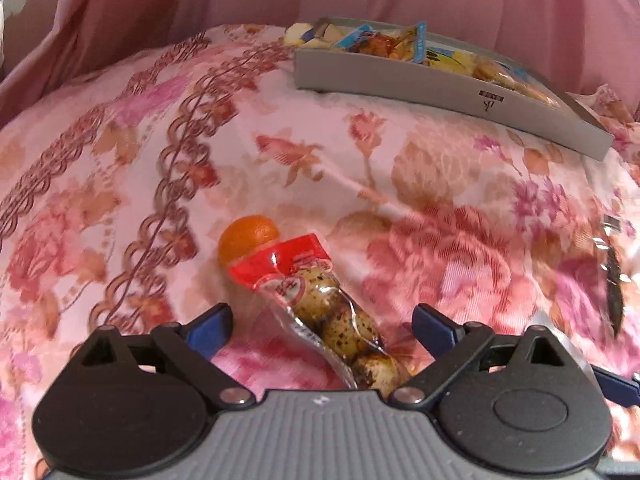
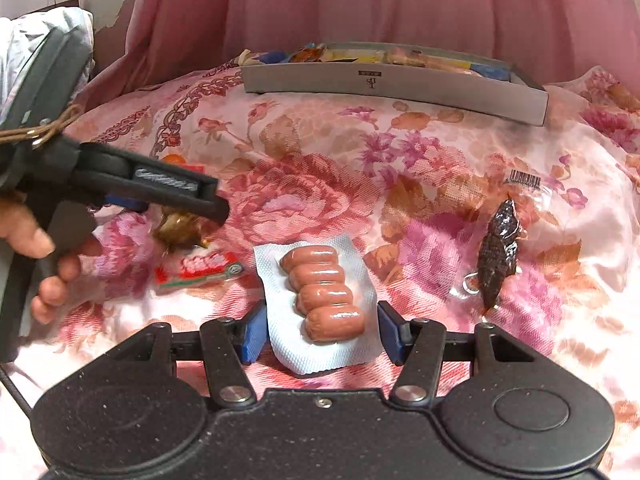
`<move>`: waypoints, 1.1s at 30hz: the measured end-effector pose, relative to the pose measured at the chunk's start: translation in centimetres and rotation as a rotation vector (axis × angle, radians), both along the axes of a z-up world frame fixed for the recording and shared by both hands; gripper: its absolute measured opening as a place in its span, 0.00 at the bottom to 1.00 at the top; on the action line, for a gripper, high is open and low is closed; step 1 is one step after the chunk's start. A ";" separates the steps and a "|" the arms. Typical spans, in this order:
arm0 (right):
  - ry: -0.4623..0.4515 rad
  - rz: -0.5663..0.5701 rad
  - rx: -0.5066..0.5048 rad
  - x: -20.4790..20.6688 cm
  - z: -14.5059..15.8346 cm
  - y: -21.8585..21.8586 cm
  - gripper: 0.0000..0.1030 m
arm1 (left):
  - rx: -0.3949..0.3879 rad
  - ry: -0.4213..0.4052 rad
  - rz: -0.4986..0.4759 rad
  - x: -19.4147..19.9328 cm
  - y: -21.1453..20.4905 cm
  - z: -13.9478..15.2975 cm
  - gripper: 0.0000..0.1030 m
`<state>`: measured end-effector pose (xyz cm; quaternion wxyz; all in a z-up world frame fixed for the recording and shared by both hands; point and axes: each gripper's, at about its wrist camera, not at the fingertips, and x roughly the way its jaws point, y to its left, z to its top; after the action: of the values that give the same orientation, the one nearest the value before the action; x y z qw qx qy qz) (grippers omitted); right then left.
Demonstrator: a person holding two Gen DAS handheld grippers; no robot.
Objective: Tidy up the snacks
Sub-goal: 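Grasp the sausage pack with the right gripper while the left approaches the quail-egg bag, then grasp the quail-egg bag with the left gripper while the right holds the sausage pack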
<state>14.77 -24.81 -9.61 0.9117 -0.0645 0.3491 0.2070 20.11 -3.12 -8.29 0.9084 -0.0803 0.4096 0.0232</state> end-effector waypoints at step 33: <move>0.031 -0.078 0.018 -3.9 -0.2 1.9 0.56 | 0.045 -0.102 -0.229 -9.7 1.3 -0.3 0.53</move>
<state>10.85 -22.90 -9.86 0.9141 -0.0395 0.3635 0.1754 10.39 -1.84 -8.61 0.9263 -0.0134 0.3690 -0.0756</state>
